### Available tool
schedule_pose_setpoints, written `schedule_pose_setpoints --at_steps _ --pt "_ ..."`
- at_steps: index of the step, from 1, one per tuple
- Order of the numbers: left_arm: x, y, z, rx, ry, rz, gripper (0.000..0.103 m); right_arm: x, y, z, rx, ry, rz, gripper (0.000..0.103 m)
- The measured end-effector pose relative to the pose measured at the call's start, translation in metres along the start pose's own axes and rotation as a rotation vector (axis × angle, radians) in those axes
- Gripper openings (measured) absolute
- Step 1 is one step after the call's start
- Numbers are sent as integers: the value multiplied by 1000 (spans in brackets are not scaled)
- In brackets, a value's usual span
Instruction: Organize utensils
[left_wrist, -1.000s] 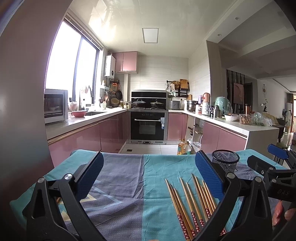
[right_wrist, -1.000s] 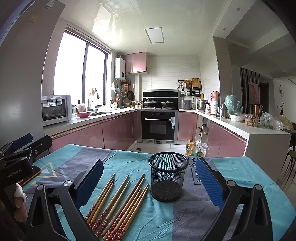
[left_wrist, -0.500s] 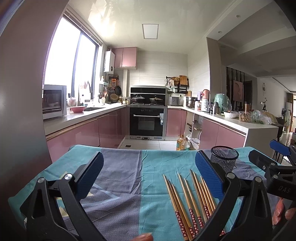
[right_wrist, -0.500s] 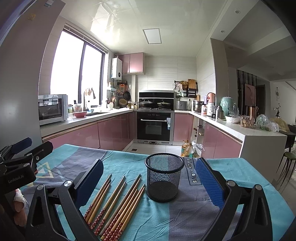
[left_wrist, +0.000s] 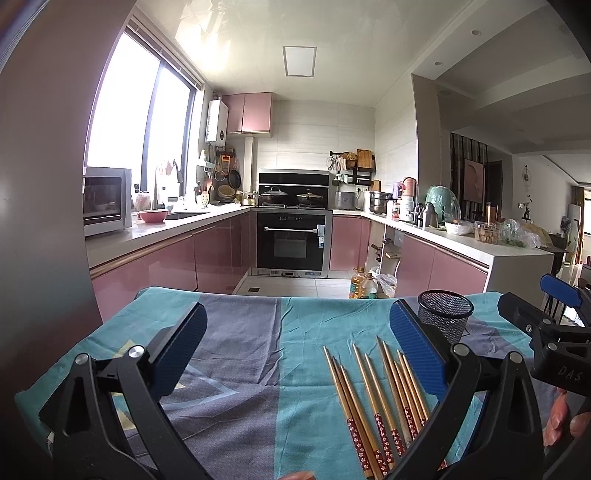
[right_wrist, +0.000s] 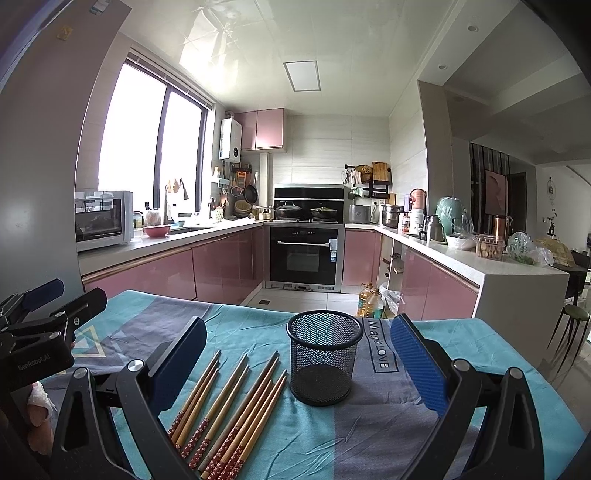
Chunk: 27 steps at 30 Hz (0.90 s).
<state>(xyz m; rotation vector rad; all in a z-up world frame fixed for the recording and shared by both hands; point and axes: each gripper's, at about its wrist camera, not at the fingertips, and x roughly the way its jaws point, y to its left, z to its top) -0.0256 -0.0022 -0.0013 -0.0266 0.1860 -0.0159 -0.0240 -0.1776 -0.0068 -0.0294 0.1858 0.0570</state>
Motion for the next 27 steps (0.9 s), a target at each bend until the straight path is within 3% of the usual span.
schedule_pose_setpoints --at_steps 27 --pt "0 -2 -1 5 -4 0 98 -4 -1 1 -2 -15 -6 97"
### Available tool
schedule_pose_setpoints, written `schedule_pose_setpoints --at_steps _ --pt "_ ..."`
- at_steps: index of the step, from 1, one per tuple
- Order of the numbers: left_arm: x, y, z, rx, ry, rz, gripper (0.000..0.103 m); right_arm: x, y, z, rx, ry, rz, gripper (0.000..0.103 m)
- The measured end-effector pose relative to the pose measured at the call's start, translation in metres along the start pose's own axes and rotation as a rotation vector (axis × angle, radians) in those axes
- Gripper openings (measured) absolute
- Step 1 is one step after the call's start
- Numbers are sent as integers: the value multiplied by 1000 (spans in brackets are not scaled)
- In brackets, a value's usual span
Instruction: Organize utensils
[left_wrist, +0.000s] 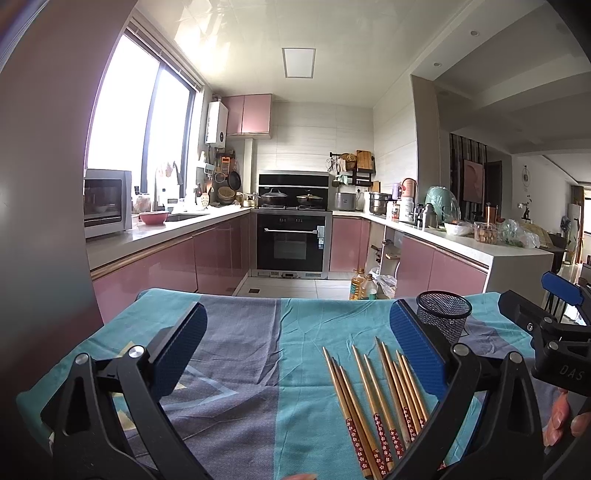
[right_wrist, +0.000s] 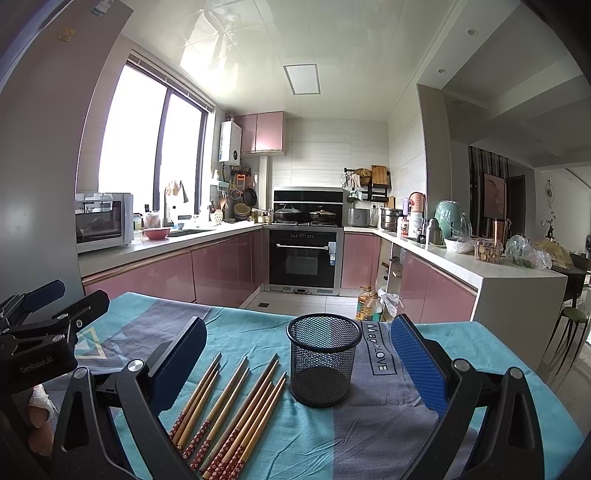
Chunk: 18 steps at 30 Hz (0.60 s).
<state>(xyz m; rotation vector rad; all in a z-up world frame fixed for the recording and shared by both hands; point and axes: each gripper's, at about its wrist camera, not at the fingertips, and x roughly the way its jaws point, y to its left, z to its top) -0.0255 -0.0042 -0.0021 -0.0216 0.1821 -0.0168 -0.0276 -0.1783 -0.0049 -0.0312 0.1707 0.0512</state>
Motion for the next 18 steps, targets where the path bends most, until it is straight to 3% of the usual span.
schedule_pose_setpoints --at_steps 18 --pt "2 -1 -2 3 9 -8 98 1 3 2 0 3 3 97"
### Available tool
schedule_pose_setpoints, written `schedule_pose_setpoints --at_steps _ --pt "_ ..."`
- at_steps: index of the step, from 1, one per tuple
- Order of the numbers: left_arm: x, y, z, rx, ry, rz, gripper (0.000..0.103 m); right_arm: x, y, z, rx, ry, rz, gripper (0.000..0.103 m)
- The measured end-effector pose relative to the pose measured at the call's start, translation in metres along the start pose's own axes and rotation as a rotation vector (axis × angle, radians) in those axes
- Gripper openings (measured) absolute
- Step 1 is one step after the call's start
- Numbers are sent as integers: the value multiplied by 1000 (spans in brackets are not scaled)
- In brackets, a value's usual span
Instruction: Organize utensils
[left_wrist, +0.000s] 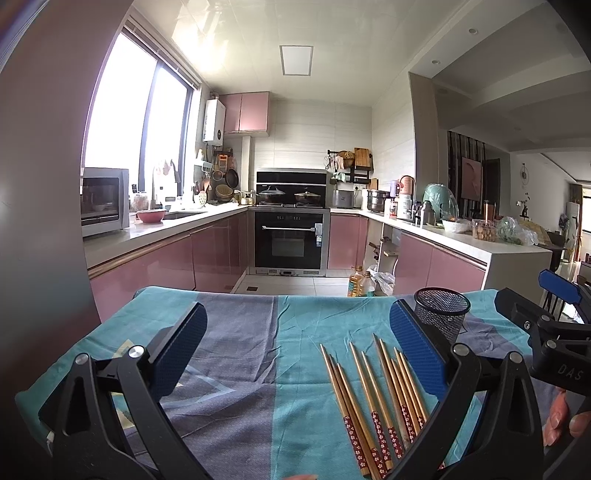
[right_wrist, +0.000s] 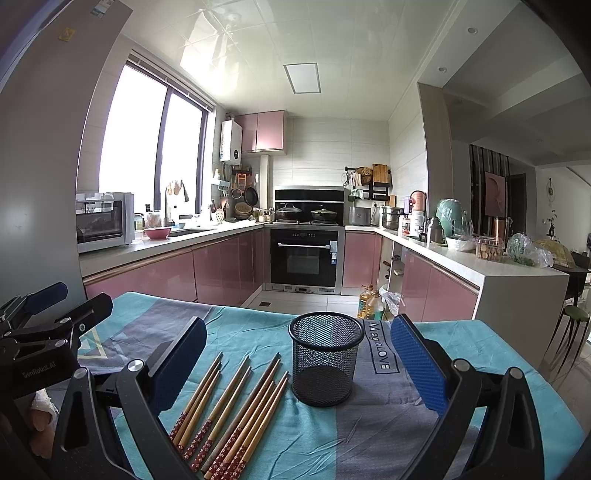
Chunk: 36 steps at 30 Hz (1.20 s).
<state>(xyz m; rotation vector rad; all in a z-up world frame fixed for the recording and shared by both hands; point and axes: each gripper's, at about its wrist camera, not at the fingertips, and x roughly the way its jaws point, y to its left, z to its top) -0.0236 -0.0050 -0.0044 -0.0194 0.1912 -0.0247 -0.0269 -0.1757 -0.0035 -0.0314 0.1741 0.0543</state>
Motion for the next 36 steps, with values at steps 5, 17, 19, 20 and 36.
schedule_pose_setpoints --at_steps 5,17,19,20,36 --pt "2 -2 0 2 6 -4 98 0 0 -1 2 3 2 97" --pt "6 -2 -2 14 25 -20 98 1 0 -2 3 8 4 97" --pt "7 -3 -3 17 30 -21 98 1 -1 -2 6 10 7 97" --pt "8 -3 -3 18 34 -23 98 2 -1 -3 7 13 8 97" --pt "68 -9 -22 75 307 -91 98 55 -4 -32 10 335 98 96"
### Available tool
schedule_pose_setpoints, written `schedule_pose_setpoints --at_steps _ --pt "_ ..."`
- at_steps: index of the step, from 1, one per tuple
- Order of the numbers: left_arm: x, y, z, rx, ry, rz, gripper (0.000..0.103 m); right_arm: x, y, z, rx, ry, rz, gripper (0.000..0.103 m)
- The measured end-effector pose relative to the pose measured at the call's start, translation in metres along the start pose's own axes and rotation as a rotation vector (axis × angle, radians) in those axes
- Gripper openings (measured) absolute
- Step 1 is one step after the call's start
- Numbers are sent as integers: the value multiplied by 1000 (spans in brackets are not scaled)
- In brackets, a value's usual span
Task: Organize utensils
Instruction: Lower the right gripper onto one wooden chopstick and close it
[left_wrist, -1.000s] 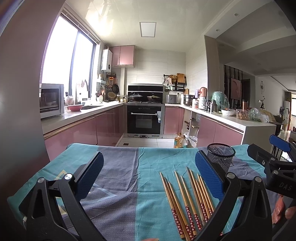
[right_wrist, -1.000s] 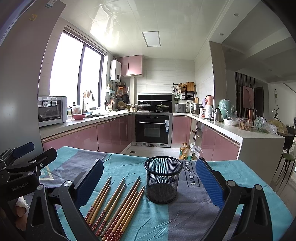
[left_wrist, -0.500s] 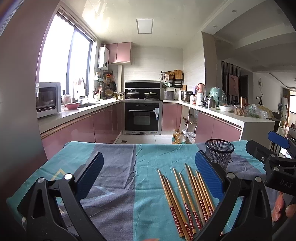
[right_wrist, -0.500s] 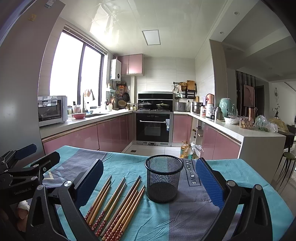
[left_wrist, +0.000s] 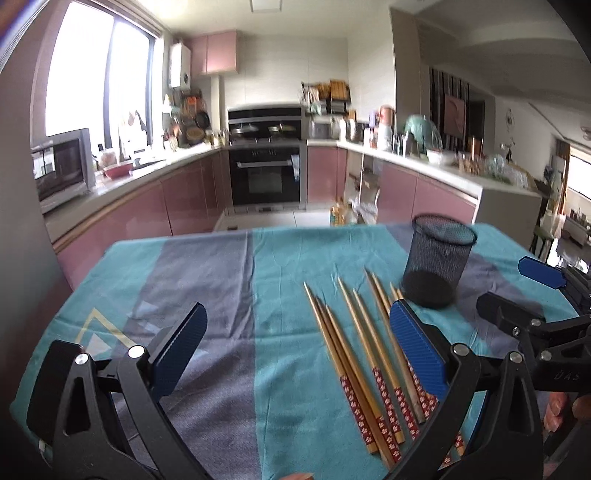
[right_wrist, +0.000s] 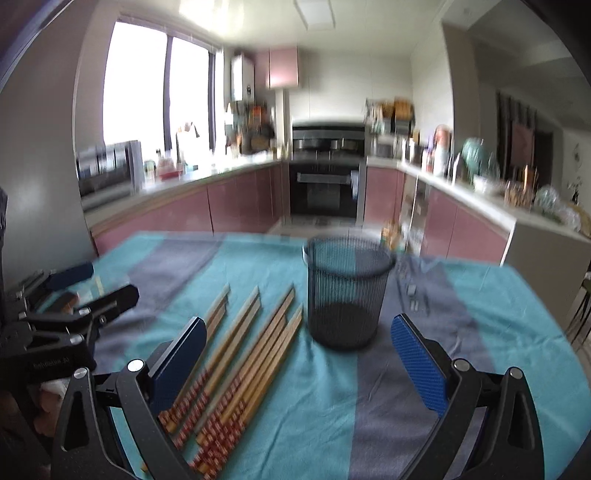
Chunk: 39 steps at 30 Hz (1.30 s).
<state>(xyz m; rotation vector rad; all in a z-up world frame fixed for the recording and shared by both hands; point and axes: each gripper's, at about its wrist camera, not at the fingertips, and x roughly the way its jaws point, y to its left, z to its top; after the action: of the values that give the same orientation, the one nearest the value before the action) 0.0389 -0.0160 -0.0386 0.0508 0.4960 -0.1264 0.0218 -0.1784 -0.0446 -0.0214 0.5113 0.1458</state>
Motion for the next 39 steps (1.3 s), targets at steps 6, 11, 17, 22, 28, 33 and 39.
schedule_pose_setpoints --at_steps 6,11,17,22,28,33,39 --pt "40 -1 -8 20 137 -49 91 33 0 -11 5 158 29 79" --pt "74 -3 -17 42 259 -48 81 56 1 -18 27 256 88 63" --pt "100 4 -27 39 345 -85 73 75 2 -22 51 325 125 49" --pt "115 8 -30 40 385 -115 69 81 -2 -23 60 350 138 45" --pt "122 16 -25 11 421 -156 62 84 -6 -20 34 386 130 33" --pt "132 14 -18 26 437 -169 56 92 -2 -15 -15 406 105 30" --pt "142 10 -12 49 460 -161 38 96 -5 -11 -32 421 108 21"
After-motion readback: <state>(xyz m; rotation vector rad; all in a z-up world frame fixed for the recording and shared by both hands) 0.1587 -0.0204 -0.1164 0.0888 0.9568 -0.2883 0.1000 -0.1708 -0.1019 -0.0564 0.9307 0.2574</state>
